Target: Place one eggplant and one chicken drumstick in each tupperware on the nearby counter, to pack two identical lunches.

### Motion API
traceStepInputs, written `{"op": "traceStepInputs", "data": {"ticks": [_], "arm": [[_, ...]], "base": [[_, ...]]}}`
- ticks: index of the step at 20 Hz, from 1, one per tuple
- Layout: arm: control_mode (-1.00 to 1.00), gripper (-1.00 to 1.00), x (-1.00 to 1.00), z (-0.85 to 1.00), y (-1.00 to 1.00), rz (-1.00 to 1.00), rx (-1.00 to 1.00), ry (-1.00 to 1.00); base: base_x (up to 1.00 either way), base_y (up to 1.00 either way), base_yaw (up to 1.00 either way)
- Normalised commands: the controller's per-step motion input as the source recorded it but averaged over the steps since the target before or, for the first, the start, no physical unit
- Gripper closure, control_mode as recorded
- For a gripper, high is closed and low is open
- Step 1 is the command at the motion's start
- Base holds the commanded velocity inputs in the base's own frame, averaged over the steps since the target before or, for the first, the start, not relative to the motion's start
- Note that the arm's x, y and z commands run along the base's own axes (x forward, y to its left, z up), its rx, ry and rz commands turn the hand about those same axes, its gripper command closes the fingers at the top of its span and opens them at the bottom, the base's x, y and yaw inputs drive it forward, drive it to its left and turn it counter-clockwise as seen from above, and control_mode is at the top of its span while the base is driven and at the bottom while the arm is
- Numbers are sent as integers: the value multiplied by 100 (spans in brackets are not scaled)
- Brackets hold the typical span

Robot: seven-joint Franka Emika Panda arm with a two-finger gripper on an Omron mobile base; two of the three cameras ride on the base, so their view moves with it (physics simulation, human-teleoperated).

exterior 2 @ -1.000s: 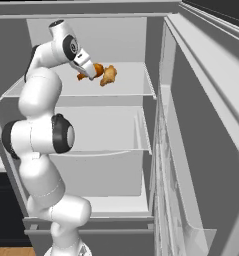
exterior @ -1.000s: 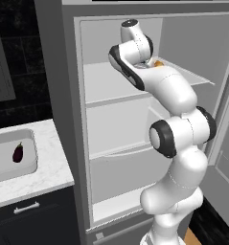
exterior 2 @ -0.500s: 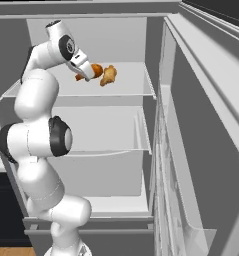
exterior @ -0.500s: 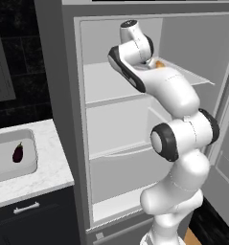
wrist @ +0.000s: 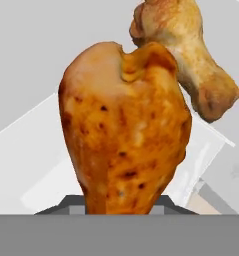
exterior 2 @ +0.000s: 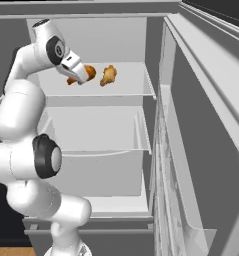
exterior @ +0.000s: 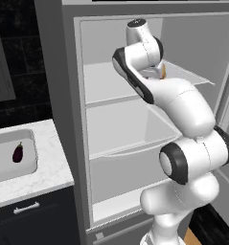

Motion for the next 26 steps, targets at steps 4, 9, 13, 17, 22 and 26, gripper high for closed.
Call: {"op": "traceStepInputs", "data": {"ticks": [4,9,13,17,22,26], "arm": [[-100,100,-100,20,1,35,0,0],[-100,100,-100,0,-1,35,0,0],[-100,100,-100,0,-5,31,0,4],[-100,100,-100,-6,-4,29,0,8],[-100,100,-100,-73,0,19,-1,20],[-100,100,-72,-96,9,13,-14,32]], "base": [[0,0,0],[0,0,0],[0,0,0],[0,0,0],[0,0,0],[0,0,0]]}}
